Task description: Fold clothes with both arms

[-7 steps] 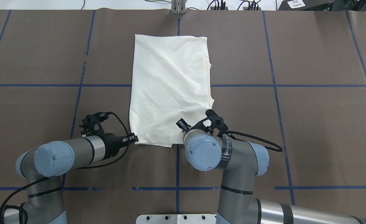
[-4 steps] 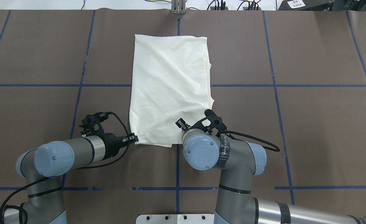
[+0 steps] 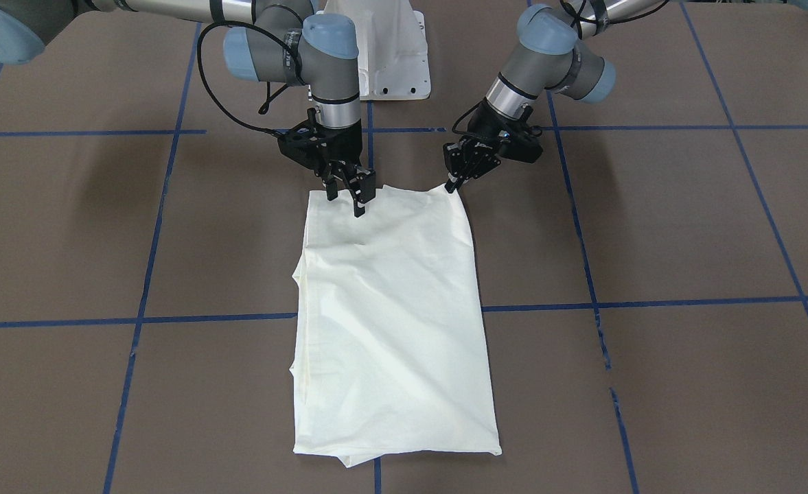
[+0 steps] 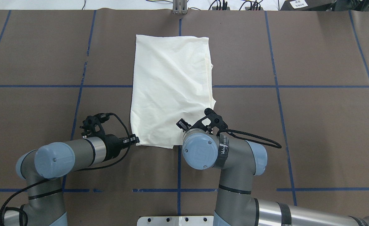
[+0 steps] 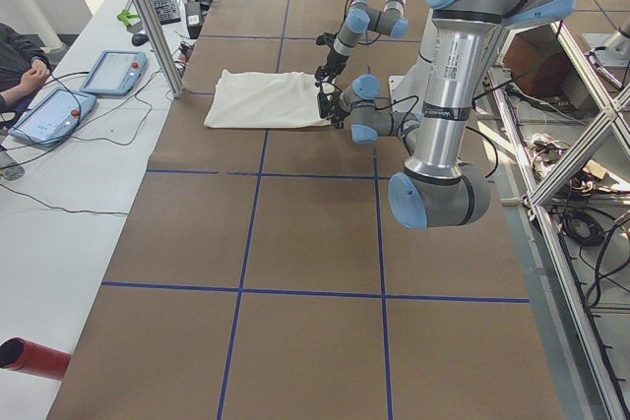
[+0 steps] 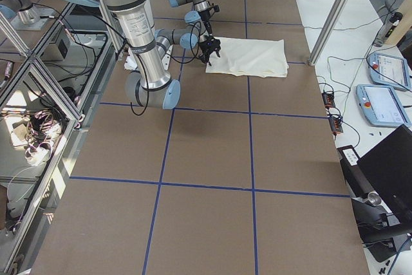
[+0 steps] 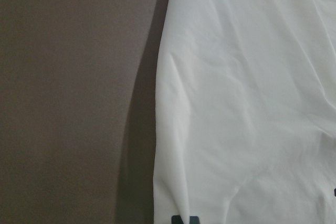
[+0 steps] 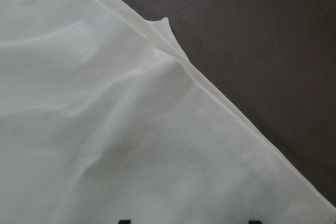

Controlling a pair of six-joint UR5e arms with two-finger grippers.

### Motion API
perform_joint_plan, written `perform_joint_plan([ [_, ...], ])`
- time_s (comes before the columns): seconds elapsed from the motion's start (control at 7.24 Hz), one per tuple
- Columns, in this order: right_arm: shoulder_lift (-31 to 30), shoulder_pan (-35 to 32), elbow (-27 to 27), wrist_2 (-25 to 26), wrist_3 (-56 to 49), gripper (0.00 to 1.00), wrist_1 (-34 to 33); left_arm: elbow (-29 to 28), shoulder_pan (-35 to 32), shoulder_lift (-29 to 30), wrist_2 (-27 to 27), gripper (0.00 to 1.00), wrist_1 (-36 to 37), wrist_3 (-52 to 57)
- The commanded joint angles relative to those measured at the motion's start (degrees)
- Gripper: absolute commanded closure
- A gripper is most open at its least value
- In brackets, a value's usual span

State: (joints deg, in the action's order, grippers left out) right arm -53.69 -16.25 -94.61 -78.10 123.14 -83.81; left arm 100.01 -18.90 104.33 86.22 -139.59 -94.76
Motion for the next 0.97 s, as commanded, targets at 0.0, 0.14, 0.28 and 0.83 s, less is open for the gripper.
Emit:
perform_joint_plan([
  [0.0,0.2,-0.2,-0.1,-1.0,-6.7,0.12,-3.1,-0.2,0.0,0.0,-0.1,1.0,-0.1,-0.2],
  [0.14,0.2,-0.2,-0.1,-1.3,-7.0,0.12,-3.4,-0.2,0.0,-0.1,-0.1,1.0,-0.1,-0.2],
  [0.28,0.2,-0.2,-0.1,-1.3,-7.0,0.12,-3.3,-0.3,0.0,-0.1,-0.1,1.0,-0.1,0.0],
  [0.83,0.8,-0.2,0.4,-1.0,-6.6,0.15,-2.9,-0.4,0.0,-0.1,-0.1,1.0,-0.1,0.0],
])
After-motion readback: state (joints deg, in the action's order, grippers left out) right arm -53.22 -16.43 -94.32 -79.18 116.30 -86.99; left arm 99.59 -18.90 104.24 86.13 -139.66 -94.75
